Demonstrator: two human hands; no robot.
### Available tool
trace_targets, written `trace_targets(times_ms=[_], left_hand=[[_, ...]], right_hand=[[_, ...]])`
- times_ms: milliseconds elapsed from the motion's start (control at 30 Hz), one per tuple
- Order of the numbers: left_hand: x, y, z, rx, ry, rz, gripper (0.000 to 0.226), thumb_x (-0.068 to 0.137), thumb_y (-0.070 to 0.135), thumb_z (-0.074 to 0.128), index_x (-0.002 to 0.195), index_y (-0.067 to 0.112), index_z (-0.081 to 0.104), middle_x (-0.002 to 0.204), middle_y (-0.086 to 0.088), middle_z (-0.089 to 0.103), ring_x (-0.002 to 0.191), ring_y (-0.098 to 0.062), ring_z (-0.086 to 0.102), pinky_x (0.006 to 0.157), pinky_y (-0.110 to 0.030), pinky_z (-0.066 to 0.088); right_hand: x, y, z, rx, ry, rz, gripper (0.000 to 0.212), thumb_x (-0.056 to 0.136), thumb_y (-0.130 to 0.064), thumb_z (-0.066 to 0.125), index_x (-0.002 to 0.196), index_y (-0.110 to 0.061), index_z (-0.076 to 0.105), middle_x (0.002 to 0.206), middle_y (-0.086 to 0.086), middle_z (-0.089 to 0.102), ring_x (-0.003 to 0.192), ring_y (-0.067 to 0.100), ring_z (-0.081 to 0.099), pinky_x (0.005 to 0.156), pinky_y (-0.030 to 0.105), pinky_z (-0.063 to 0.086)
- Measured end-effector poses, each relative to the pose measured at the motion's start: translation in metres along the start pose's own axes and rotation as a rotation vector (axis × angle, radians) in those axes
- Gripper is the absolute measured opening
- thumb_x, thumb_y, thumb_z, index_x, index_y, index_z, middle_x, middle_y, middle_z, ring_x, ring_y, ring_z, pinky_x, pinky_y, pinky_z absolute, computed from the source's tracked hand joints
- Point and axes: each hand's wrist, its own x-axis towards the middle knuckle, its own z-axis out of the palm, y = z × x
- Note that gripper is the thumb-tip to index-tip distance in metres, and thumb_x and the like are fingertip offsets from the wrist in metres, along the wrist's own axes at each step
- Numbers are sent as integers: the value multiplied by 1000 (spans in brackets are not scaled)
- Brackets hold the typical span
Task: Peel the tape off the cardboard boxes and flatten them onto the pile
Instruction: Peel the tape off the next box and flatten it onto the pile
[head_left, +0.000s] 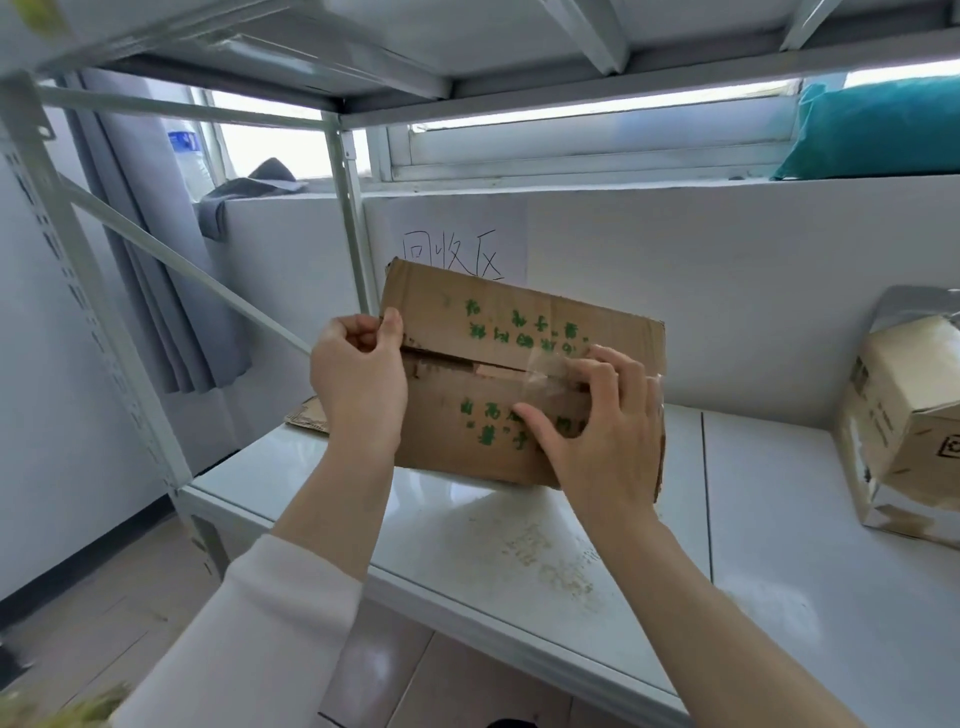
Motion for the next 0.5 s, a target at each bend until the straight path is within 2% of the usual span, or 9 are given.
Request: trace_targets(times_ms=[67, 133, 200, 233, 300, 367, 433, 500], left_hand=[[-1, -3, -4, -16, 21, -12, 22, 89, 27, 60, 71, 24, 48, 68, 9, 47, 60, -4, 45, 60, -14, 37], [2, -9, -10, -39, 57, -48, 24, 89, 26, 60, 70, 24, 47, 67, 8, 47, 60, -4, 45, 60, -14, 38], [8, -16, -18, -78, 79, -100, 23, 89, 26, 60, 70, 23, 48, 68, 7, 48, 61, -6, 46, 63, -17, 39], [9, -19, -21, -91, 83, -123, 22, 89, 27, 60, 71, 23, 48, 70, 7, 49, 63, -6, 47, 65, -18, 40], [10, -24, -23, -100, 84, -143, 21, 89, 28, 60, 72, 24, 49, 72, 7, 50, 65, -6, 48, 68, -20, 41], [8, -26, -22, -107, 83, -147, 21, 89, 28, 60, 72, 25, 49, 73, 7, 50, 66, -7, 48, 71, -23, 42], [7, -26, -20, -116, 79, -151, 21, 89, 28, 60, 72, 25, 48, 73, 7, 51, 66, -7, 48, 73, -25, 43], [5, -27, -19, -123, 76, -148, 22, 89, 28, 60, 71, 25, 48, 73, 7, 50, 65, -7, 47, 74, -26, 43]], right_hand=[[5, 2, -3, 83, 40, 48, 24, 79, -33, 67, 88, -12, 62, 102, 4, 59, 91, 18, 52, 77, 26, 46], [13, 15, -15, 188, 83, 243, 3, 87, -16, 61, 87, -15, 57, 94, 3, 60, 84, 19, 58, 68, 21, 45], [16, 35, -27, 202, 142, 431, 10, 90, -11, 55, 97, -16, 53, 96, 4, 59, 83, 22, 60, 66, 21, 39], [15, 42, -31, 151, 158, 441, 16, 89, -9, 54, 104, -15, 51, 96, 4, 56, 85, 23, 60, 69, 22, 37], [12, 46, -31, 54, 164, 365, 31, 87, 1, 53, 114, -14, 52, 96, 5, 51, 88, 21, 55, 71, 24, 37], [5, 35, -23, 20, 149, 191, 42, 80, 7, 52, 116, -14, 57, 99, 8, 55, 89, 15, 47, 74, 21, 37], [-1, 25, -12, -44, 116, -18, 34, 79, -9, 58, 112, -13, 62, 109, 9, 61, 95, 15, 40, 83, 17, 31], [-3, 22, -2, -74, 102, -45, 33, 77, -35, 64, 105, -17, 66, 114, 8, 58, 102, 18, 37, 90, 19, 29]])
